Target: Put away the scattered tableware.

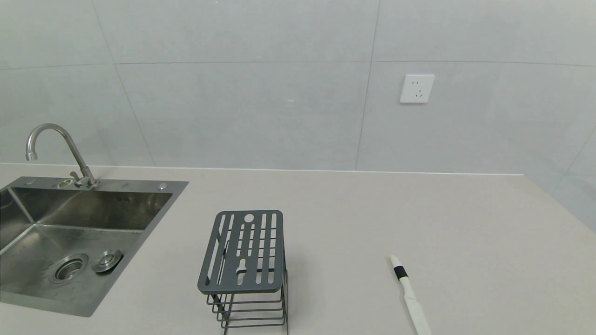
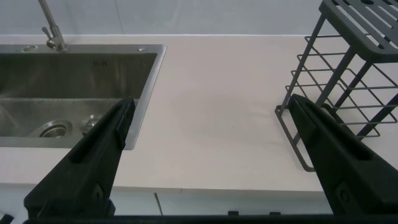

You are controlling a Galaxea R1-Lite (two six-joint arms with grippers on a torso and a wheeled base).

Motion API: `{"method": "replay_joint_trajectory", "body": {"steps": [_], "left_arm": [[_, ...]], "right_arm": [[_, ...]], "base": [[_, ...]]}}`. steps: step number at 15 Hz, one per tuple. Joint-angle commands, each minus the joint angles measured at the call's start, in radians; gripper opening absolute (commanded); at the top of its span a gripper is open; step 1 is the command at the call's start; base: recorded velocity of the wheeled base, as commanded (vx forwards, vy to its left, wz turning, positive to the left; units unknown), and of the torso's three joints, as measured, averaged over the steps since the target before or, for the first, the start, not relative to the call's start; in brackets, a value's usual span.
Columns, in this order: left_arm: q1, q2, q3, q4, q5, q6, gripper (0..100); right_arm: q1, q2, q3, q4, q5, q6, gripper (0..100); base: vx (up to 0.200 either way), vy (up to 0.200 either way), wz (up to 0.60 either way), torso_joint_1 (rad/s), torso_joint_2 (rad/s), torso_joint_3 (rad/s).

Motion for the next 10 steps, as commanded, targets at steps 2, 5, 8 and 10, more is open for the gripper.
{"method": "replay_joint_trajectory", "body": {"steps": [2,5,8,10], "left_arm": [[0.0,0.001,0.0,0.0,0.0,0.002,100],[0.0,0.001,0.0,0.0,0.001,0.004,100],[0.0,0.001,0.0,0.0,0.001,0.005,100],[0.0,0.001,0.0,0.0,0.001,0.007,100]], "right_arm": [[-0.021,0.077,-0.112,0.092,0.07,-0.008,100],[-0.032,0.221,-0.147,0.107,0.194,-0.097,100],[-0.024,0.351,-0.19,0.102,0.248,-0.117,100],[0.004,0.437,-0.234,0.096,0.249,-0.117,100]], "base": [[0.0,0.0,0.0,0.0,0.0,0.0],[0.0,0.0,0.0,0.0,0.0,0.0],[0.0,0.0,0.0,0.0,0.0,0.0],[0.0,0.0,0.0,0.0,0.0,0.0]]}}
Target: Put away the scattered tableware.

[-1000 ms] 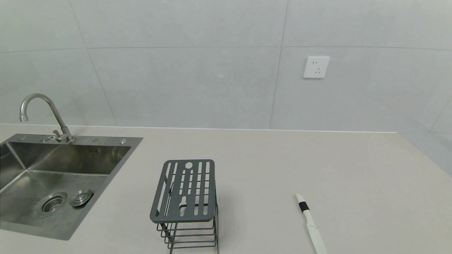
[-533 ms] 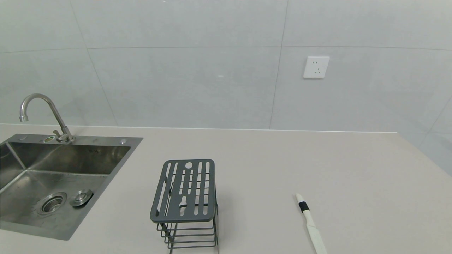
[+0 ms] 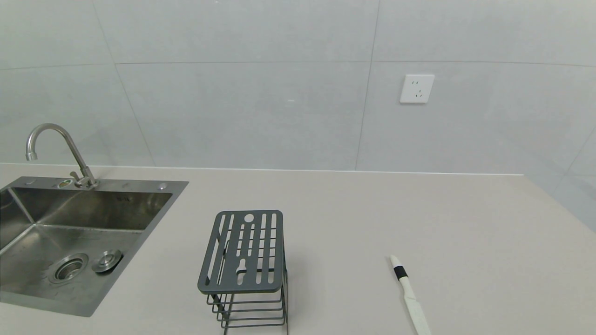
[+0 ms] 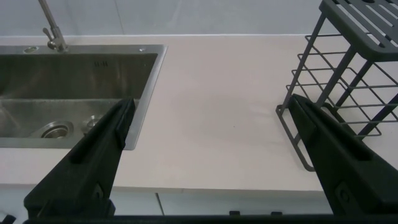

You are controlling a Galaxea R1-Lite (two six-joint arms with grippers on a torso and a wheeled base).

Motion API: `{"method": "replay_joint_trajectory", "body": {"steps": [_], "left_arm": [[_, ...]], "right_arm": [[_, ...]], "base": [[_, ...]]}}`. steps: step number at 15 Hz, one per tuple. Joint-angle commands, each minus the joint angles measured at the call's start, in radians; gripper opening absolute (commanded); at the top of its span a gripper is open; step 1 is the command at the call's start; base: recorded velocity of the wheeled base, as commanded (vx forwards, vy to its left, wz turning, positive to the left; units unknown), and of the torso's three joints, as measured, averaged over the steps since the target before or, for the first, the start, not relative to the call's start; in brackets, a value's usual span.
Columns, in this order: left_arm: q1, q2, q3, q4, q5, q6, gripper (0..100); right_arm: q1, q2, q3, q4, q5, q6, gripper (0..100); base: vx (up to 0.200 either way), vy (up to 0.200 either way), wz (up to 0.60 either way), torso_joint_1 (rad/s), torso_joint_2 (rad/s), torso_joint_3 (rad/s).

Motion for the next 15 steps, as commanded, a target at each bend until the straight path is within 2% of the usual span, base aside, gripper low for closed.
{"method": "replay_joint_trajectory", "body": {"steps": [1,3,6,8,10,13,15], "left_arm": [[0.0,0.001,0.0,0.0,0.0,0.0,100],[0.0,0.001,0.0,0.0,0.0,0.0,100],[0.0,0.001,0.0,0.0,0.0,0.0,100],[0.0,0.001,0.0,0.0,0.0,0.0,100],[0.0,0.001,0.0,0.0,0.0,0.0,100],[0.0,0.001,0.0,0.0,0.0,0.0,100],[0.0,0.001,0.0,0.0,0.0,0.0,100]], "right_arm": [[0.039,0.158,-0.057,-0.004,0.006,-0.005,100],[0.087,0.278,-0.117,-0.027,0.003,-0.005,100],[0.133,0.426,-0.14,-0.146,0.003,-0.026,100],[0.201,0.586,-0.146,-0.312,0.001,-0.035,100],[0.222,0.687,-0.146,-0.399,0.0,-0.035,100],[0.267,0.747,-0.152,-0.415,-0.002,-0.037,100],[0.36,0.805,-0.173,-0.415,-0.005,-0.037,100]], "base": [[0.0,0.0,0.0,0.0,0.0,0.0],[0.0,0.0,0.0,0.0,0.0,0.0],[0.0,0.0,0.0,0.0,0.0,0.0],[0.0,0.0,0.0,0.0,0.0,0.0],[0.0,0.0,0.0,0.0,0.0,0.0],[0.0,0.0,0.0,0.0,0.0,0.0],[0.0,0.0,0.0,0.0,0.0,0.0]]}}
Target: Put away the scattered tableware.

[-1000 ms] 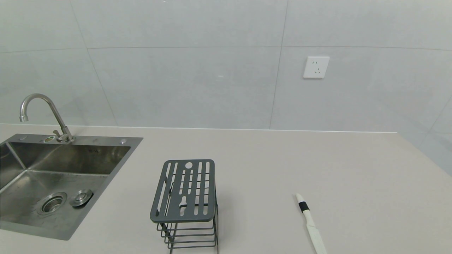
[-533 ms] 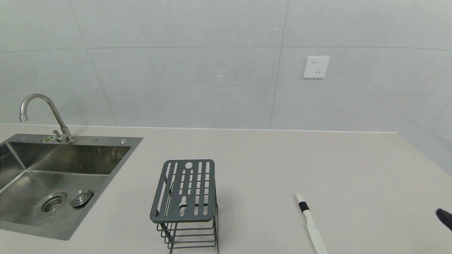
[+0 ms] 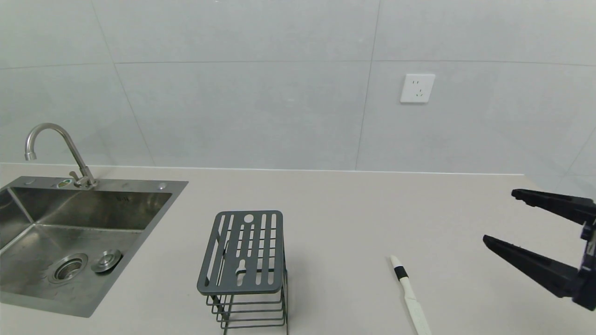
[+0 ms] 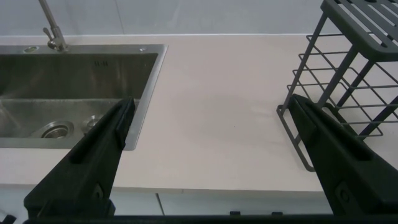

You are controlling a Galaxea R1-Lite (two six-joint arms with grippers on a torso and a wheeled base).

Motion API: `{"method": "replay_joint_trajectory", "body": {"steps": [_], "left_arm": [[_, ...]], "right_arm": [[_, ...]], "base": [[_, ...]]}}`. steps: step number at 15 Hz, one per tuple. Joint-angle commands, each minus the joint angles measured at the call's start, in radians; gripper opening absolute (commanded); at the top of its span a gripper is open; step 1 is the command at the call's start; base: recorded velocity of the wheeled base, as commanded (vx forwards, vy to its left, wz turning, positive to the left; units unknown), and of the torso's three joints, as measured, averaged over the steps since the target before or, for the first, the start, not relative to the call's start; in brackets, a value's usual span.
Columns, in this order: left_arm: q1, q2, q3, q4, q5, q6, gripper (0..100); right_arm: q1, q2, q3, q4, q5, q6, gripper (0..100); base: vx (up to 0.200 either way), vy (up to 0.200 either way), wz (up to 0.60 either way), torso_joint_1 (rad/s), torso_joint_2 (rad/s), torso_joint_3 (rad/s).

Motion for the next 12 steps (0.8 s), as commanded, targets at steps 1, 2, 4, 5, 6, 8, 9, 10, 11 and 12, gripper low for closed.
{"method": "replay_joint_trajectory", "body": {"steps": [1,2,4,5,6,8,9,10,11,12], "left_arm": [[0.0,0.001,0.0,0.0,0.0,0.0,100],[0.0,0.001,0.0,0.0,0.001,0.0,100],[0.0,0.001,0.0,0.0,0.001,0.0,100],[0.0,0.001,0.0,0.0,0.001,0.0,100],[0.0,0.001,0.0,0.0,0.001,0.002,100],[0.0,0.001,0.0,0.0,0.001,0.002,100],[0.0,0.001,0.0,0.0,0.001,0.002,100],[0.0,0.001,0.0,0.0,0.001,0.002,100],[0.0,0.001,0.0,0.0,0.001,0.002,100],[0.0,0.001,0.0,0.0,0.001,0.002,100]], "right_arm": [[0.078,0.1,-0.017,0.001,-0.004,0.001,100],[0.092,0.124,-0.017,0.004,-0.007,0.001,100],[0.127,0.195,-0.015,0.006,-0.056,0.011,100],[0.139,0.226,-0.014,0.006,-0.074,0.014,100],[0.159,0.264,-0.009,0.004,-0.091,0.015,100],[0.168,0.29,0.005,0.01,-0.131,0.015,100],[0.168,0.29,0.005,0.01,-0.131,0.015,100],[0.168,0.322,0.008,0.01,-0.152,0.029,100],[0.168,0.335,0.006,0.009,-0.16,0.035,100],[0.168,0.348,0.005,0.009,-0.172,0.044,100]], "base": [[0.0,0.0,0.0,0.0,0.0,0.0],[0.0,0.0,0.0,0.0,0.0,0.0],[0.0,0.0,0.0,0.0,0.0,0.0],[0.0,0.0,0.0,0.0,0.0,0.0],[0.0,0.0,0.0,0.0,0.0,0.0],[0.0,0.0,0.0,0.0,0.0,0.0],[0.0,0.0,0.0,0.0,0.0,0.0],[0.0,0.0,0.0,0.0,0.0,0.0],[0.0,0.0,0.0,0.0,0.0,0.0],[0.0,0.0,0.0,0.0,0.0,0.0]]}}
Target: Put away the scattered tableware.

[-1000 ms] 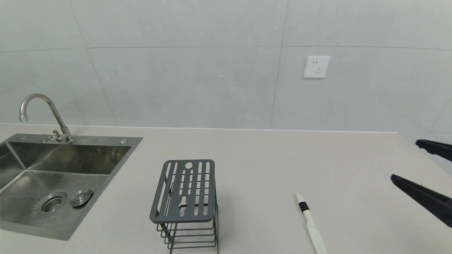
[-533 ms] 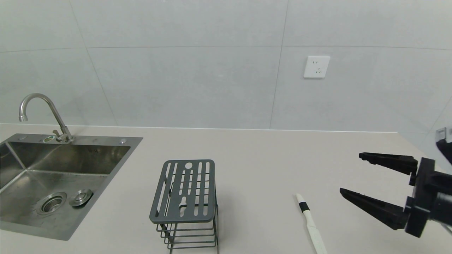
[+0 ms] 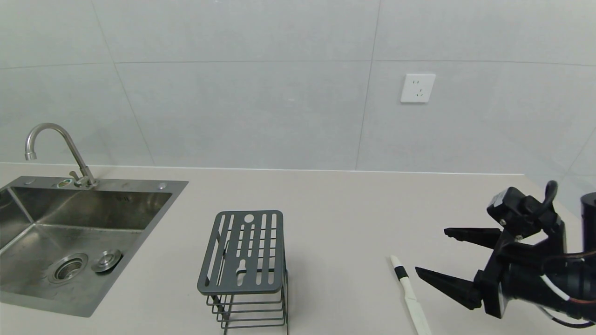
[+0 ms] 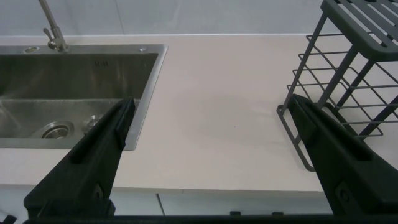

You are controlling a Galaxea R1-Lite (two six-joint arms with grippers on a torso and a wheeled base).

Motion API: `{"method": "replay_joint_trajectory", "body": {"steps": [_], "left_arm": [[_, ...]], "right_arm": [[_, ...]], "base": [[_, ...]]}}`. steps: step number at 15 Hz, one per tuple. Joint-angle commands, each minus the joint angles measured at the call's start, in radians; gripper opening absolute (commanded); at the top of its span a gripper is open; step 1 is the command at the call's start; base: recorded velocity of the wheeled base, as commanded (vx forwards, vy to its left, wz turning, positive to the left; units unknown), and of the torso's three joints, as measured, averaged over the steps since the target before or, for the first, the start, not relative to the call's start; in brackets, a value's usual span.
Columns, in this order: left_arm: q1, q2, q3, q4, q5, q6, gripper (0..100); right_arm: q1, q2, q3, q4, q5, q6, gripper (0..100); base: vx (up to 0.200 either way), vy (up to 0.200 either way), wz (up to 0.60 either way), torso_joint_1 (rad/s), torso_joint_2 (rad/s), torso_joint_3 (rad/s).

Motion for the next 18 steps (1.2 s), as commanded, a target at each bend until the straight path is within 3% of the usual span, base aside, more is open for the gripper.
{"method": "replay_joint_trajectory", "body": {"steps": [1,3,5,7,12,18], "left_arm": [[0.0,0.001,0.0,0.0,0.0,0.0,100],[0.0,0.001,0.0,0.0,0.0,0.0,100],[0.0,0.001,0.0,0.0,0.0,0.0,100],[0.0,0.001,0.0,0.0,0.0,0.0,100],[0.0,0.001,0.0,0.0,0.0,0.0,100],[0.0,0.001,0.0,0.0,0.0,0.0,100]], "right_arm": [[0.009,0.053,-0.008,-0.007,-0.01,0.012,100],[0.046,0.062,-0.016,-0.009,-0.035,0.06,100],[0.162,0.084,-0.017,-0.001,-0.208,0.277,100],[0.173,0.11,-0.005,0.003,-0.261,0.314,100],[0.17,0.127,0.018,0.123,-0.274,0.392,100],[0.165,0.292,0.006,0.134,-0.276,0.409,100]], "base": [[0.0,0.0,0.0,0.0,0.0,0.0],[0.0,0.0,0.0,0.0,0.0,0.0],[0.0,0.0,0.0,0.0,0.0,0.0],[0.0,0.0,0.0,0.0,0.0,0.0],[0.0,0.0,0.0,0.0,0.0,0.0],[0.0,0.0,0.0,0.0,0.0,0.0]]}}
